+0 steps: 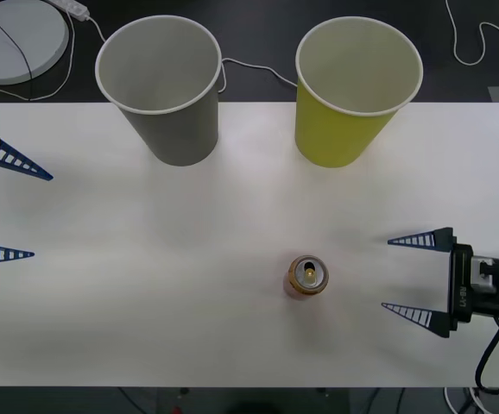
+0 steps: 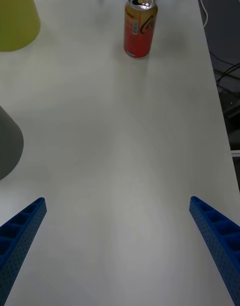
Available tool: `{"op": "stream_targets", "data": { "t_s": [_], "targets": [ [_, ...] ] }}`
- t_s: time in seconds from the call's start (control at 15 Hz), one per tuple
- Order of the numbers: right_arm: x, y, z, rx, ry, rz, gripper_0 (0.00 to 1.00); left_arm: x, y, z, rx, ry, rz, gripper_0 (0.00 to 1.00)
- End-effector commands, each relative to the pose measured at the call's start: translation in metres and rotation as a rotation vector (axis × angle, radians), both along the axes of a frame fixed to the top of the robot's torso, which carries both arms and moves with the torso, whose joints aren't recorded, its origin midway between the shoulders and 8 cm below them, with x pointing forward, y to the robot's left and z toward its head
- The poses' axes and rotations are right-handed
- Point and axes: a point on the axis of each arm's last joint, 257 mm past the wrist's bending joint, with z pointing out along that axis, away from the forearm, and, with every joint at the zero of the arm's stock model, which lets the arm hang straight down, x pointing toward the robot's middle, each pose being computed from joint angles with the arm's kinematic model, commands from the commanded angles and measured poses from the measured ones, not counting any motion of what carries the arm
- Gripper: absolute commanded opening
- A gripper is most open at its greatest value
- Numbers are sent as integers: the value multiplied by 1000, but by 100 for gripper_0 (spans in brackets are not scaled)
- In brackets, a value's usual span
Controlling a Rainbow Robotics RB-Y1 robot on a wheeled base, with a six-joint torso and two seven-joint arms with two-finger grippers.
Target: Put the can into the green bin and the plastic bottle into the gray bin
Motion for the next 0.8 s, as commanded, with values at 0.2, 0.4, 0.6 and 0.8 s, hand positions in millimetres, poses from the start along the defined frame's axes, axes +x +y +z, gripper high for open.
{"op": "stream_targets", "data": {
  "t_s": [0.2, 0.4, 0.6, 0.8],
  "targets": [
    [0, 36, -6, 70, 21, 12, 100, 0, 0, 0, 0, 0, 0, 100],
    [3, 52, -11, 89, 26, 5, 100, 0, 0, 0, 0, 0, 0, 100],
    [3, 65, -17, 100, 38, 4, 100, 0, 0, 0, 0, 0, 0, 100],
    [3, 83, -22, 119, 48, 6, 100, 0, 0, 0, 0, 0, 0, 100]
  ]
}}
